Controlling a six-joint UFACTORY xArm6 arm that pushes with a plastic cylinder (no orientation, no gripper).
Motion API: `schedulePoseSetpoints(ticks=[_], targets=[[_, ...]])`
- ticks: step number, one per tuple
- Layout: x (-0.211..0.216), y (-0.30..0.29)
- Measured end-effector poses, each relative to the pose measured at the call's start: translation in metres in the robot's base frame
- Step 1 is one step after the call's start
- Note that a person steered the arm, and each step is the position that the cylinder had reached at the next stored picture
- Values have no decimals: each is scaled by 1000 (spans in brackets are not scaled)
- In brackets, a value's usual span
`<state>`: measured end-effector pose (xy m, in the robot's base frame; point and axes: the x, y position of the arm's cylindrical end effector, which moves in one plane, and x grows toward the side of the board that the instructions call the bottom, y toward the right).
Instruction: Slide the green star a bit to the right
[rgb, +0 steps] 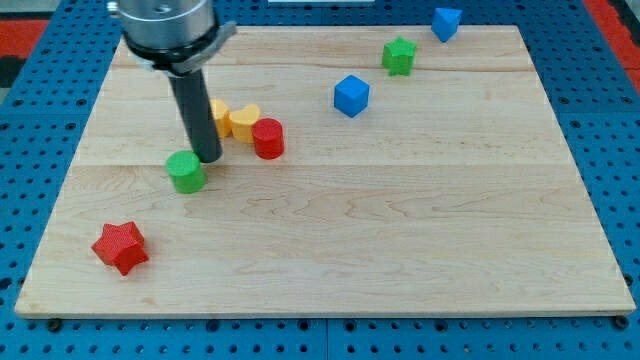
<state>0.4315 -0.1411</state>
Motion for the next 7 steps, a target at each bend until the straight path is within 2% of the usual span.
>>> schedulePoseSetpoints(ticks=[2,5,7], targets=[[26,-7],[26,-80],[49,-73]])
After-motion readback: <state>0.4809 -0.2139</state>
